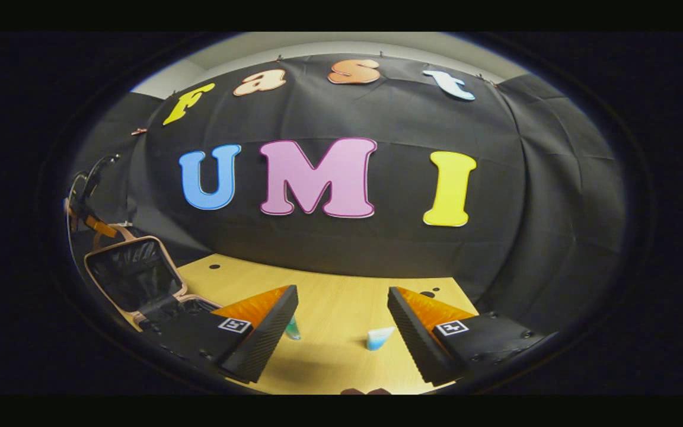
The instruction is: First open the suitcase, pack the skin care products into it, and then close the suitcase.
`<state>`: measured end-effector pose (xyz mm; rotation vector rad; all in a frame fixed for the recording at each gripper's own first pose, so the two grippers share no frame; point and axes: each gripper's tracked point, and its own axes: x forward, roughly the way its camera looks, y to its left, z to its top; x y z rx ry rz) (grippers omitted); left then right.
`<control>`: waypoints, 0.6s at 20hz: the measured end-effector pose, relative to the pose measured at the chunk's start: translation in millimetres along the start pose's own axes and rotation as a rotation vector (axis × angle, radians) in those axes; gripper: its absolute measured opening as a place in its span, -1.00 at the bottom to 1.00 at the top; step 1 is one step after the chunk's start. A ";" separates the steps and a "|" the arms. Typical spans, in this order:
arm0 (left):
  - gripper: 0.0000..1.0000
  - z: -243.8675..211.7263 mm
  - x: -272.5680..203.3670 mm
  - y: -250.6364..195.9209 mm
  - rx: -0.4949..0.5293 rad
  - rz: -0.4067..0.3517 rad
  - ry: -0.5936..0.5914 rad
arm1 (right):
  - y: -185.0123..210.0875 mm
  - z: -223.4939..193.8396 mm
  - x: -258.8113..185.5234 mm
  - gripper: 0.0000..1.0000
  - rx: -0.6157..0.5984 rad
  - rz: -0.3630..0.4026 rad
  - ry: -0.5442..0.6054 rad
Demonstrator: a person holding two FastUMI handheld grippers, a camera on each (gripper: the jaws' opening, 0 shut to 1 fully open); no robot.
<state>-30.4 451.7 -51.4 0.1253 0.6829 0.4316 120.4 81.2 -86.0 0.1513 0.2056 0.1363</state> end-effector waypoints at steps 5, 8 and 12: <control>-0.77 -96.6 92.3 96.5 -0.070 0.092 0.190 | 12.6 6.6 -5.3 0.93 -0.020 -0.093 0.015; -0.76 -150.4 126.9 93.1 -0.110 0.064 0.316 | 20.9 1.4 -14.5 0.93 -0.018 -0.146 0.034; -0.72 -194.4 156.8 95.7 -0.095 0.060 0.446 | 30.9 -5.2 -23.6 0.93 -0.016 -0.184 0.064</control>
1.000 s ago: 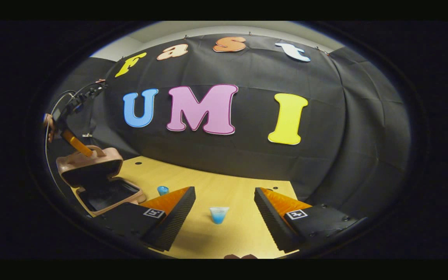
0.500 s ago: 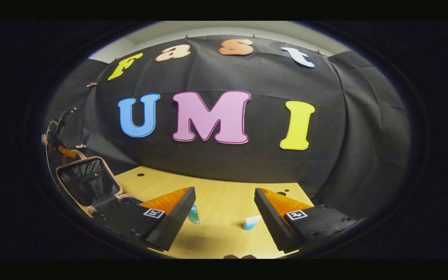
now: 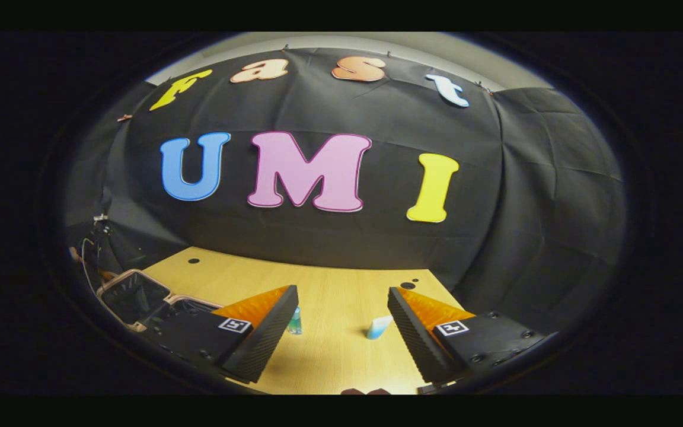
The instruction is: First open the suitcase, pack the skin care products into it, and then close the suitcase.
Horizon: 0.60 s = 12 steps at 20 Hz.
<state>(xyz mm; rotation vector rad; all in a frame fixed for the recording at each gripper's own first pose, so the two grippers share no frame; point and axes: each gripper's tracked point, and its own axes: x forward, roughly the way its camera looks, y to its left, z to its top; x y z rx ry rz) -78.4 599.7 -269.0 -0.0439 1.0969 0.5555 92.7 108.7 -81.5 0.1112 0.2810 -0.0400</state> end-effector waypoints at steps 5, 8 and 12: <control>-0.41 -9.5 25.4 5.7 0.043 0.023 0.014 | 9.6 -9.2 3.7 0.92 0.008 -0.025 0.034; -0.01 11.6 10.0 27.1 0.090 0.120 -0.084 | 16.5 -7.7 4.6 0.94 -0.018 -0.017 0.014; 0.95 56.5 -48.6 10.4 0.157 0.128 -0.352 | 14.5 3.1 11.0 0.92 -0.067 -0.043 -0.048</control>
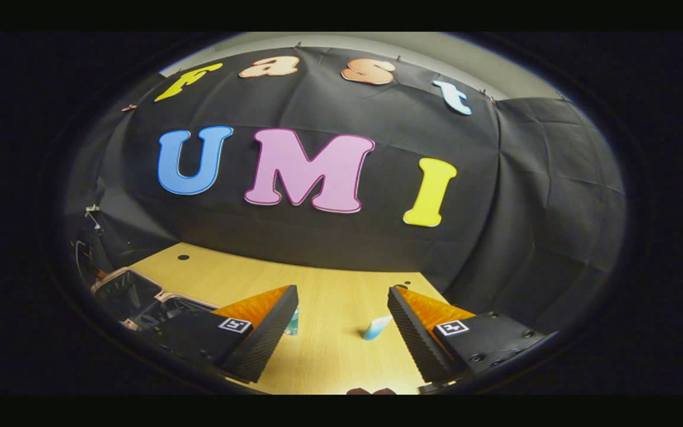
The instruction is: First open the suitcase, pack the skin care products into it, and then close the suitcase.
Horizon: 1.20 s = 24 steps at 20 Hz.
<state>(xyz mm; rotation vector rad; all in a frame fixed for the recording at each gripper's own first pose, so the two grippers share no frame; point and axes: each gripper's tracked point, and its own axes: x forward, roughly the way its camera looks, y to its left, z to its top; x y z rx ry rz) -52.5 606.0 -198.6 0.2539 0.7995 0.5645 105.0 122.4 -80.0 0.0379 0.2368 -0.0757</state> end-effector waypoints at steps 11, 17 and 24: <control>0.94 176.7 -194.8 -236.6 0.081 -0.420 -0.514 | -3.1 2.9 15.9 0.93 0.000 0.088 -0.026; 0.94 184.2 -252.1 -411.4 0.121 -0.681 -0.531 | -35.6 -0.4 20.3 0.92 0.020 0.100 -0.013; 0.95 169.5 -230.7 -549.2 0.091 -0.811 -0.389 | -74.2 -13.6 21.7 0.93 -0.021 0.122 0.016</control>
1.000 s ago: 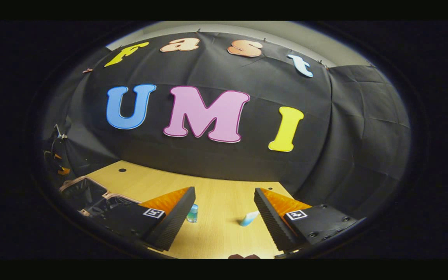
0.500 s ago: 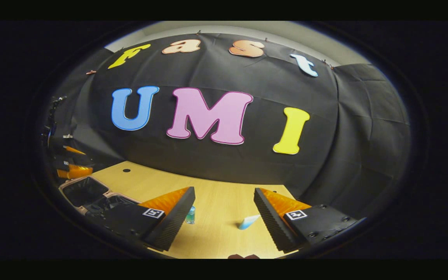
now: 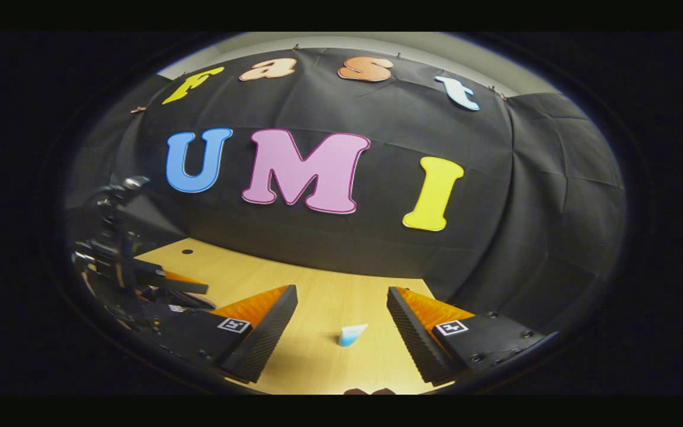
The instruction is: First open the suitcase, pack the skin care products into it, and then close the suitcase.
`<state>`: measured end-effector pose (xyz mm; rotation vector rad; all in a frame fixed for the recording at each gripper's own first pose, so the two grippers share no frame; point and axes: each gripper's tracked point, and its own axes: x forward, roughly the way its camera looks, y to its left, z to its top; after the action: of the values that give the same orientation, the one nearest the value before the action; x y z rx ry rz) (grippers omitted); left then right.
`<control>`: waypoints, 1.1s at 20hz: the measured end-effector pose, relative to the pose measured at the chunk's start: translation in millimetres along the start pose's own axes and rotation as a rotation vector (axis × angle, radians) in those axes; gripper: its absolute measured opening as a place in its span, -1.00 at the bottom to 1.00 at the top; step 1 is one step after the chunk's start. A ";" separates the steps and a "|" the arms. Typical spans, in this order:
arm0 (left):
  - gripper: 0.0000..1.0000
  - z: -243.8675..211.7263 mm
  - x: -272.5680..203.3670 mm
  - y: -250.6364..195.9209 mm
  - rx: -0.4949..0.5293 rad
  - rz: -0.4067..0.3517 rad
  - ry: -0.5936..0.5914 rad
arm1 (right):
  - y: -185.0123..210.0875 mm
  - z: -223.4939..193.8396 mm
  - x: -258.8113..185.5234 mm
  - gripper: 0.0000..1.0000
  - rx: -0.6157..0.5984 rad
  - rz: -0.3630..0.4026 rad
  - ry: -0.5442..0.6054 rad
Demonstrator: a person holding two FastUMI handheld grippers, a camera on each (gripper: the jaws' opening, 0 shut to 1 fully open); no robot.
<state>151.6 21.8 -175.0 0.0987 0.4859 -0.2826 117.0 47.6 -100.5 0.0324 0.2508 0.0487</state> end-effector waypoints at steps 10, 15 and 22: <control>0.96 -51.7 107.5 10.3 -0.072 0.115 0.153 | -46.2 -49.2 20.4 0.93 -0.029 0.023 0.100; 0.87 -65.0 141.5 16.5 -0.095 0.133 0.190 | -55.6 -91.5 43.2 0.94 0.028 0.061 0.181; 0.05 -65.0 140.8 18.4 -0.088 0.162 0.220 | -34.4 -193.6 86.8 0.93 0.121 0.164 0.408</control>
<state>247.1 15.4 -298.4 0.0836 0.7036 -0.0911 154.3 22.9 -310.7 0.1643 0.6584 0.2045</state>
